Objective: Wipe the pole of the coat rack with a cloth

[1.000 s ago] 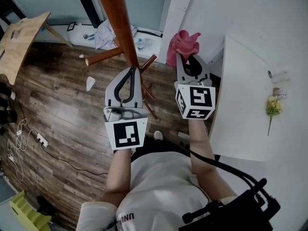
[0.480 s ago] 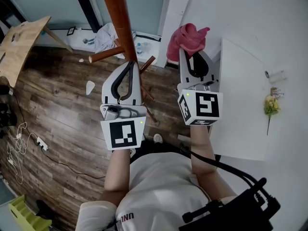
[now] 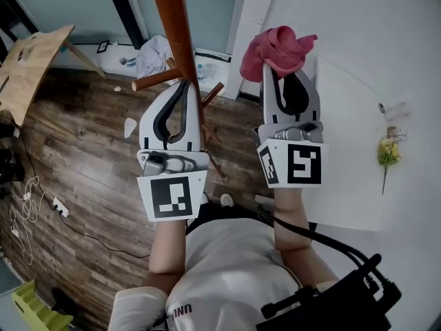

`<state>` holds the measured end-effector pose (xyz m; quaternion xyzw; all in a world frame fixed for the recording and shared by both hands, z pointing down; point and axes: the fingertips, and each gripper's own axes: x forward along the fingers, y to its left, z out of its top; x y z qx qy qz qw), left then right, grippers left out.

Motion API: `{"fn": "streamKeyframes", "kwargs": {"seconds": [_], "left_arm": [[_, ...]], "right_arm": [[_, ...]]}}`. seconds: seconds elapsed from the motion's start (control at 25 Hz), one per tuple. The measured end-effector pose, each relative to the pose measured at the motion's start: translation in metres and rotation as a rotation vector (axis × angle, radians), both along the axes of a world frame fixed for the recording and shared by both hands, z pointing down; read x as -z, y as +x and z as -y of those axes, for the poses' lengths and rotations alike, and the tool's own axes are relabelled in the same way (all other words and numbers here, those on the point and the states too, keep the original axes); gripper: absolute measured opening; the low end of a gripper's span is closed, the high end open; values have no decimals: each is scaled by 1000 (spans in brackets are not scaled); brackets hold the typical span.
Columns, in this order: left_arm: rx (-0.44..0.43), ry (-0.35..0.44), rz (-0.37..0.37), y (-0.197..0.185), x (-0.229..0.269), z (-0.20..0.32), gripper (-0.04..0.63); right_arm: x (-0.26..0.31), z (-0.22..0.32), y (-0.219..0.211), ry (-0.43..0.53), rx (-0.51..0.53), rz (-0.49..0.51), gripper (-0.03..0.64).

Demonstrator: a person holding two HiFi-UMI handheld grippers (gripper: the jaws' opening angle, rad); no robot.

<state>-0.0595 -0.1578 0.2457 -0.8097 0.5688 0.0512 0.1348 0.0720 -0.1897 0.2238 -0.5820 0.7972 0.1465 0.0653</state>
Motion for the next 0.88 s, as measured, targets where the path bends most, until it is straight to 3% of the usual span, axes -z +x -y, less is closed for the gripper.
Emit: {"fn": "streamKeyframes", "kwargs": {"seconds": [0.88], "left_arm": [[13, 6, 3, -5, 3, 1, 12]], "right_arm": [[7, -8, -9, 32, 11, -25, 78]]}}
